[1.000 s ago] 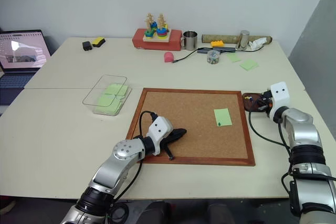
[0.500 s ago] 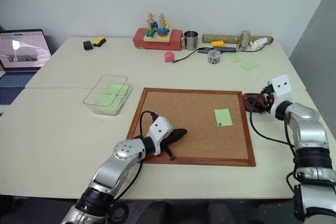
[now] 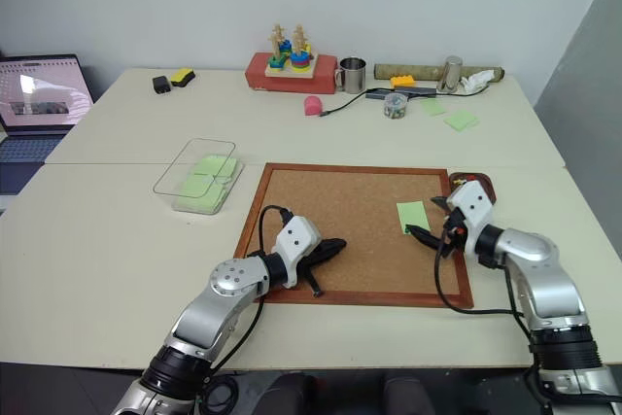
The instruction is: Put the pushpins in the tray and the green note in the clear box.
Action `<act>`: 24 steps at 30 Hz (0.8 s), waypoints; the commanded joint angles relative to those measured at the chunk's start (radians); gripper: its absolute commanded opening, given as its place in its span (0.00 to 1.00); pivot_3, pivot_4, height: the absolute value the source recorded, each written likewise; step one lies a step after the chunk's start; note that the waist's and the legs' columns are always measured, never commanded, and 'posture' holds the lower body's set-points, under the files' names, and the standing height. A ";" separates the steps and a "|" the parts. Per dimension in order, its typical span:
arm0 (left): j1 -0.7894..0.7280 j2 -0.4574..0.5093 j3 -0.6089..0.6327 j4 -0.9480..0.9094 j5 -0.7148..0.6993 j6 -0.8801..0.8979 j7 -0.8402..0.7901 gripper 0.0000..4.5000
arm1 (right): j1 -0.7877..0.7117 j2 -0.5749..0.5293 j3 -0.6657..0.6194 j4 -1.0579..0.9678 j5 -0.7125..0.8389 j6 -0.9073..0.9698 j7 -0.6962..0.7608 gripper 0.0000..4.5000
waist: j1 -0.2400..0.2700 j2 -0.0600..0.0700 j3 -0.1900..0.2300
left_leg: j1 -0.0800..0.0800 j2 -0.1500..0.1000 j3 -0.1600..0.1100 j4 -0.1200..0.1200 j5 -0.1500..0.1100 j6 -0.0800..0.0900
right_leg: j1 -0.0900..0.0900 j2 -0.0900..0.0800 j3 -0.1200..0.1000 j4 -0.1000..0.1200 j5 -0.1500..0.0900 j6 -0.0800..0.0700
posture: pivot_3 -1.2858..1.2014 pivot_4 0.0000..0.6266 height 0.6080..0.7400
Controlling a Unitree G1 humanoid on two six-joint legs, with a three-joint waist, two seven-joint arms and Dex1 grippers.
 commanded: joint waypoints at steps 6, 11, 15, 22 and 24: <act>0.032 0.017 -0.030 0.036 0.027 0.037 -0.007 0.00 | -0.010 0.020 0.018 0.058 -0.022 -0.067 0.001 0.90 | 0.000 0.000 0.000 | 0.000 0.000 0.000 0.000 0.000 0.000 | 0.000 0.000 0.000 0.000 0.000 0.000 | 0.52 0.24 1.00; 0.032 0.016 -0.032 0.035 0.027 0.037 -0.007 0.00 | -0.017 0.039 0.025 0.095 -0.039 -0.092 -0.010 0.71 | 0.000 0.000 0.000 | 0.000 0.000 0.000 0.000 0.000 0.000 | 0.000 0.000 0.000 -0.001 0.000 0.000 | 0.52 0.24 1.00; 0.031 0.014 -0.032 0.036 0.026 0.036 -0.008 0.00 | -0.021 0.050 0.028 0.116 -0.043 -0.104 -0.014 0.51 | 0.000 0.000 0.000 | 0.000 0.000 0.000 0.000 0.000 0.000 | 0.000 0.000 0.000 0.000 0.000 0.000 | 0.52 0.24 1.00; 0.031 0.014 -0.033 0.036 0.026 0.038 -0.007 0.00 | -0.013 0.052 0.030 0.114 -0.036 -0.103 -0.009 0.22 | 0.000 0.000 0.000 | 0.000 0.000 0.000 0.000 0.000 0.000 | 0.000 0.000 0.000 0.000 0.000 0.000 | 0.52 0.24 1.00; 0.030 0.014 -0.033 0.037 0.027 0.038 -0.007 0.00 | -0.006 0.052 0.031 0.101 -0.032 -0.103 -0.006 0.13 | 0.000 0.000 0.000 | 0.000 0.000 0.000 0.000 0.000 0.000 | 0.000 0.000 0.000 0.000 0.000 0.000 | 0.52 0.24 1.00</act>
